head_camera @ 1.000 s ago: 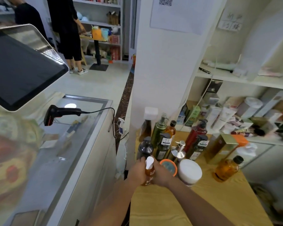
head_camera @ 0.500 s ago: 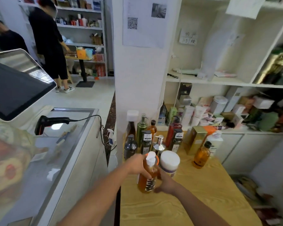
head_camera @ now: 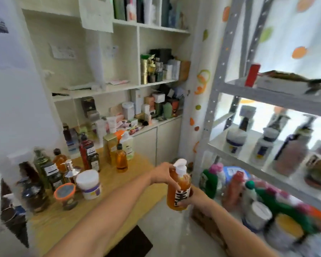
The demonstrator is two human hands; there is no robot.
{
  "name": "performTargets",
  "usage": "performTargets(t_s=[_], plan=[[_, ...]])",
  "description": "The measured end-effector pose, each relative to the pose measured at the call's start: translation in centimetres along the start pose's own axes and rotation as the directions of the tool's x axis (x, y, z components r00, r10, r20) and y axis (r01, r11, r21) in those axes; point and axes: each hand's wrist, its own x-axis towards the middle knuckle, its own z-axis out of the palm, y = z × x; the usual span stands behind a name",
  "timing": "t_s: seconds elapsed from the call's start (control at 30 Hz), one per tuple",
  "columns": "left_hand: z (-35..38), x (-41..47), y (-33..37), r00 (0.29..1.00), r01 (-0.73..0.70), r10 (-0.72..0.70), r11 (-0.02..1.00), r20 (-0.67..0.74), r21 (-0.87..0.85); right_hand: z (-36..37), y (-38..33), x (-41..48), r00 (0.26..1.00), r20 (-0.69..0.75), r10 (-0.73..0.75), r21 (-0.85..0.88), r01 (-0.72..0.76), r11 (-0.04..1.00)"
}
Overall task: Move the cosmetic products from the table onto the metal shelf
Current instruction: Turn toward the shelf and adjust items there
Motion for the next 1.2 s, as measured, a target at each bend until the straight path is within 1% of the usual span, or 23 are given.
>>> performTargets(t_s=[0.1,0.2,0.3,0.4,0.43,0.5,0.53,0.6,0.67,0.7,0.77,0.87,0.93,1.0,1.03,1.07,1.17,1.2], plan=[[5.3,3.8,7.2,0.98,-0.161,0.15,0.984,0.131,0.072,-7.6,4.0,-3.8,0.983,-0.186,0.005,0.054,0.005,0.999],[10.3,6.1,14.2,0.925,-0.288,0.252,0.953,0.283,0.092,-13.2,5.7,-8.8,0.924,-0.364,0.115,0.161,-0.059,0.985],[16.0,7.4,20.3,0.854,-0.404,0.357,0.914,0.378,0.05,-17.5,8.1,-12.2,0.818,-0.551,0.165,0.243,-0.031,0.969],[22.4,9.0,24.5,0.801,-0.514,0.447,0.854,0.398,0.077,-20.0,10.6,-15.2,0.695,-0.686,0.217,0.283,-0.02,0.959],[24.4,9.6,25.6,0.789,-0.537,0.46,0.838,0.407,0.095,-21.0,11.6,-15.9,0.654,-0.724,0.217,0.275,-0.015,0.961],[27.9,11.0,28.1,0.747,-0.592,0.497,0.8,0.442,0.101,-23.5,13.7,-16.9,0.563,-0.792,0.235,0.235,-0.075,0.969],[29.4,11.8,29.3,0.718,-0.627,0.528,0.773,0.453,0.094,-24.9,14.7,-17.3,0.533,-0.813,0.235,0.218,-0.096,0.971],[32.2,13.3,31.7,0.678,-0.675,0.57,0.733,0.465,0.084,-28.2,16.1,-18.5,0.509,-0.821,0.258,0.206,-0.157,0.966],[34.7,15.0,34.2,0.644,-0.706,0.602,0.706,0.472,0.063,-31.7,17.4,-19.6,0.46,-0.834,0.304,0.218,-0.23,0.948],[35.9,15.6,35.6,0.618,-0.728,0.623,0.684,0.478,0.05,-33.2,17.6,-20.3,0.431,-0.85,0.303,0.194,-0.277,0.941],[38.2,16.4,38.1,0.558,-0.783,0.676,0.621,0.481,0.036,-36.0,18.3,-21.8,0.35,-0.883,0.312,0.187,-0.348,0.919],[42.1,16.9,41.1,0.481,-0.85,0.743,0.526,0.465,0.04,-39.0,19.6,-24.1,0.261,-0.883,0.391,0.284,-0.368,0.885],[44.4,17.0,42.5,0.443,-0.879,0.775,0.475,0.452,0.046,-41.1,20.4,-24.7,0.18,-0.908,0.379,0.277,-0.422,0.863],[46.2,17.5,43.9,0.416,-0.895,0.802,0.445,0.43,0.035,-43.0,21.0,-25.1,0.202,-0.902,0.382,0.242,-0.497,0.834],[47.0,17.7,44.6,0.413,-0.894,0.806,0.447,0.423,0.022,-44.0,21.2,-25.3,0.212,-0.897,0.388,0.235,-0.513,0.825],[47.8,18.0,45.2,0.412,-0.893,0.812,0.449,0.414,0.01,-45.0,21.6,-25.5,0.21,-0.893,0.397,0.253,-0.496,0.831],[49.9,19.0,46.9,0.448,-0.871,0.804,0.491,0.39,-0.011,-47.6,22.6,-26.7,0.191,-0.908,0.372,0.297,-0.331,0.896],[50.5,19.3,47.4,0.457,-0.867,0.802,0.499,0.386,-0.01,-48.4,22.9,-27.1,0.203,-0.907,0.37,0.295,-0.323,0.9]])
